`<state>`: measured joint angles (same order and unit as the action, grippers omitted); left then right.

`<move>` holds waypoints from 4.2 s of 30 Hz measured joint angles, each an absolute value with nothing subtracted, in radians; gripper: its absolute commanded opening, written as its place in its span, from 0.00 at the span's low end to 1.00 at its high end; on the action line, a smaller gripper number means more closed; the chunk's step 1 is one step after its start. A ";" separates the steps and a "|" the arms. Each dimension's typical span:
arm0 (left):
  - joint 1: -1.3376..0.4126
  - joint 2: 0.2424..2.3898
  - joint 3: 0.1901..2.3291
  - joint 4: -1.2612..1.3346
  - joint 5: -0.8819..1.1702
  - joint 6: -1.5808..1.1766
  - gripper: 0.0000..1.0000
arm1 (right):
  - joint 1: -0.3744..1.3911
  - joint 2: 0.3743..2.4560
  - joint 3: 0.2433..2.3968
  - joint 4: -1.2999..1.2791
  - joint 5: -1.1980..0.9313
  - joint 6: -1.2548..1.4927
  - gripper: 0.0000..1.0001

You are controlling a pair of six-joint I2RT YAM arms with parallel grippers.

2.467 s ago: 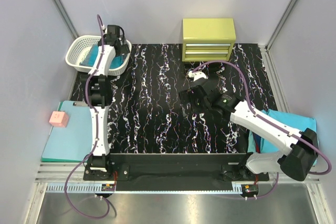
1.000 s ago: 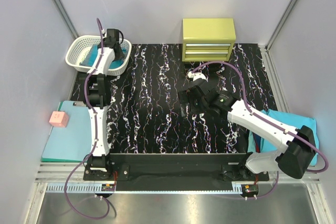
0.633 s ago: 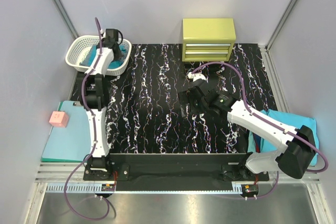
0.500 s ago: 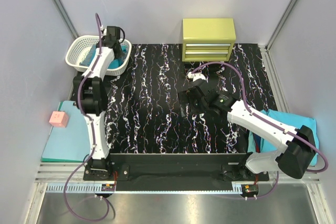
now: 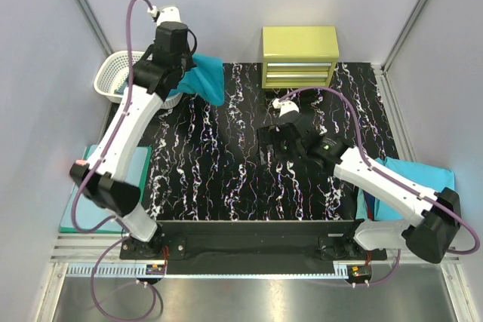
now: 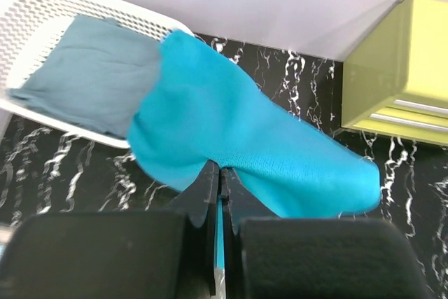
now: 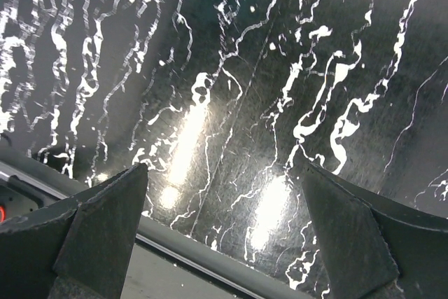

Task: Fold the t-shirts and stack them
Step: Move the tshirt to the center of the board, then flatten the tshirt out

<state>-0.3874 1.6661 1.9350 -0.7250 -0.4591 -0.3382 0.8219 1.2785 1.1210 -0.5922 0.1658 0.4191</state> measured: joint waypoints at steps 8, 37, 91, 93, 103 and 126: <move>-0.599 1.384 1.765 -0.833 -0.583 -0.390 0.00 | 0.822 1.211 1.119 -0.573 0.180 0.403 1.00; -1.028 1.262 1.360 -1.148 -0.873 -0.910 0.99 | 0.822 1.060 1.045 -0.580 0.197 0.408 1.00; -0.955 0.727 1.003 -1.246 -0.750 -0.942 0.99 | 1.378 1.740 1.406 -0.756 0.588 0.823 0.67; -0.955 0.730 1.004 -1.263 -0.759 -0.964 0.99 | 1.373 1.767 1.406 -0.731 0.555 0.816 0.67; -0.955 0.813 1.039 -1.343 -0.814 -1.086 0.99 | 1.367 1.818 1.406 -0.655 0.437 0.790 0.57; -0.955 0.783 1.031 -1.360 -0.816 -1.119 0.99 | 1.287 1.836 1.277 -0.609 0.368 0.896 0.00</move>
<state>-0.9554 0.7830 1.0313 -1.3598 -0.8162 -1.1191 1.2873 1.8359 1.2766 -0.6090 0.3679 0.8959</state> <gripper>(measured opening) 0.987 0.034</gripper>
